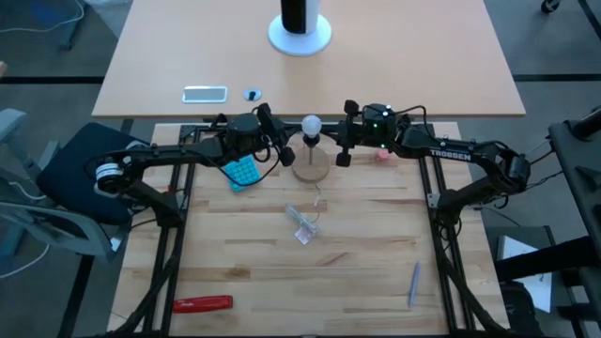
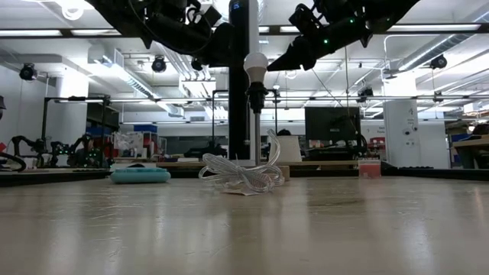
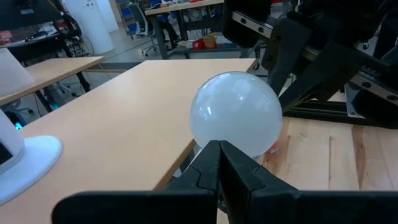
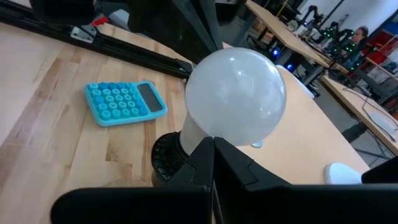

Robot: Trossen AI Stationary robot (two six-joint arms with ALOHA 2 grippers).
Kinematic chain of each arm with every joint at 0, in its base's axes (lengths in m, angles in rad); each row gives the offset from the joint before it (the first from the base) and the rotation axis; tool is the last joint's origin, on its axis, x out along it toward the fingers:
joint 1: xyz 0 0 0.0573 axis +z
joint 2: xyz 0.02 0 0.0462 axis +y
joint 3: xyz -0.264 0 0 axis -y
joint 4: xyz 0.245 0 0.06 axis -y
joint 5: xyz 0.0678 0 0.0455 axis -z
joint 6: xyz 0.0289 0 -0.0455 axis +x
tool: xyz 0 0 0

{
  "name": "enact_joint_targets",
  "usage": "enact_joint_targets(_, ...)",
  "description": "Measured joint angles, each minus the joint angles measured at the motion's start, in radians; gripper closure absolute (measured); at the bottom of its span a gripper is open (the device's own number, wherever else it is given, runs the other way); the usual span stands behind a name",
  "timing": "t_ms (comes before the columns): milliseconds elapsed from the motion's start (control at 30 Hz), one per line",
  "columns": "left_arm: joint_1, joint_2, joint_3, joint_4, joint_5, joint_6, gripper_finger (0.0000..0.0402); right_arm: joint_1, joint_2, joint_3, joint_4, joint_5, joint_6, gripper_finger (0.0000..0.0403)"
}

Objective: Screw lightbulb
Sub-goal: Insert the light bulb into the desk lamp

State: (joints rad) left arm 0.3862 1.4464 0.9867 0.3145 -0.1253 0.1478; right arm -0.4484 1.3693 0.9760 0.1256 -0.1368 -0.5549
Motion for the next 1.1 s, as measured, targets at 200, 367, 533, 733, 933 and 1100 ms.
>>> enact_joint_targets(200,-0.007,-0.016,0.000,-0.004,0.008,-0.007,0.0401,0.001,-0.011,0.000,-0.017,0.069,-0.012,0.0403)
enact_joint_targets(367,-0.017,-0.022,0.000,-0.005,0.070,-0.024,0.0401,-0.021,-0.011,0.000,-0.009,0.082,-0.021,0.0403)
enact_joint_targets(533,-0.015,-0.009,0.001,-0.020,0.085,-0.035,0.0401,-0.036,0.003,0.000,0.033,0.076,-0.021,0.0403)
enact_joint_targets(733,-0.011,0.018,0.001,-0.006,0.055,-0.035,0.0401,-0.035,0.006,0.000,0.052,0.034,-0.016,0.0403)
enact_joint_targets(933,-0.009,0.024,0.001,-0.011,0.045,-0.035,0.0401,-0.030,0.006,0.000,0.048,0.020,-0.006,0.0403)
enact_joint_targets(1100,-0.009,0.024,0.001,-0.011,0.043,-0.035,0.0401,-0.024,0.006,0.000,0.042,-0.023,0.013,0.0403)
